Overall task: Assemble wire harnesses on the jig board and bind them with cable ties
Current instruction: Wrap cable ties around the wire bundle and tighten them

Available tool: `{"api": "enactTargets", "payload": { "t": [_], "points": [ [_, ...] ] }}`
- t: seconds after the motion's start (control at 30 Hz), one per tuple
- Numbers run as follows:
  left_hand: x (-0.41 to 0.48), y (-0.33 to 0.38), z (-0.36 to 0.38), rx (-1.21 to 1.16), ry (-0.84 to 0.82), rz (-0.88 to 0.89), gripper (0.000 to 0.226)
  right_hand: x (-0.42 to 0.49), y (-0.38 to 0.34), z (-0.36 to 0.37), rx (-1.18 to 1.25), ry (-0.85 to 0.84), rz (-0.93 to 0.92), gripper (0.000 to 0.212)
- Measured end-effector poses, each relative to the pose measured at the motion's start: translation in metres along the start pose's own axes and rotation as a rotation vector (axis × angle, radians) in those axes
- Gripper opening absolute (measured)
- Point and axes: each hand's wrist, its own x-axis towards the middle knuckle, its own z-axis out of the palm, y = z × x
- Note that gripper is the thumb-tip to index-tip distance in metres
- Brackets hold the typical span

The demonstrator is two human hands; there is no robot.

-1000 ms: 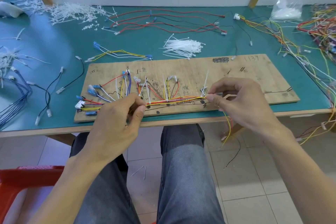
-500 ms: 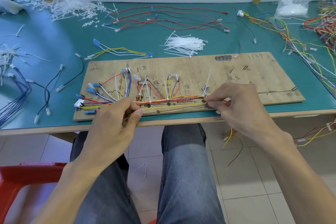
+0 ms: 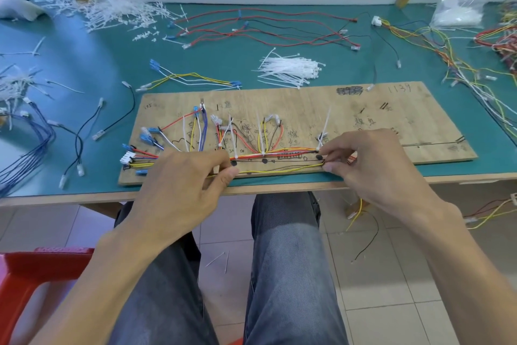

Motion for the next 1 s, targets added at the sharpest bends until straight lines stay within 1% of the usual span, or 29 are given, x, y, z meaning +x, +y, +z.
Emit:
{"api": "enactTargets", "payload": {
  "t": [0.07,0.13,0.23,0.3,0.37,0.47,0.6,0.73,0.8,0.9,1.0],
  "points": [
    [0.007,0.006,0.0,-0.006,-0.075,-0.005,0.028,-0.001,0.0,0.0,-0.017,0.006,0.004,0.03],
    [0.013,0.012,0.003,-0.096,-0.107,-0.04,0.021,-0.002,0.0,0.0,-0.003,0.026,0.005,0.034],
    [0.017,0.016,0.011,-0.165,-0.112,-0.132,0.013,-0.003,0.001,0.001,0.078,0.063,0.028,0.033],
    [0.016,0.013,0.014,-0.193,-0.099,-0.218,0.014,-0.004,0.003,0.001,0.145,0.062,0.058,0.03],
    [0.015,0.01,0.015,-0.174,-0.085,-0.255,0.017,-0.004,0.004,0.001,0.198,0.056,0.085,0.028],
    [0.015,0.01,0.014,-0.126,-0.068,-0.267,0.017,-0.005,0.003,0.003,0.242,0.056,0.108,0.023],
    [0.013,0.008,0.014,-0.152,-0.068,-0.271,0.018,-0.005,0.002,0.005,0.292,0.07,0.143,0.02],
    [0.009,0.01,0.016,-0.157,-0.083,-0.274,0.017,-0.004,0.003,0.008,0.289,0.104,0.168,0.016],
    [0.009,0.01,0.016,-0.144,-0.093,-0.279,0.018,-0.005,0.005,0.01,0.278,0.125,0.165,0.017],
    [0.012,0.011,0.015,-0.134,-0.099,-0.295,0.017,-0.006,0.008,0.013,0.296,0.138,0.168,0.024],
    [0.012,0.014,0.016,-0.089,-0.063,-0.316,0.019,-0.008,0.004,0.014,0.267,0.131,0.13,0.022]
  ]
}}
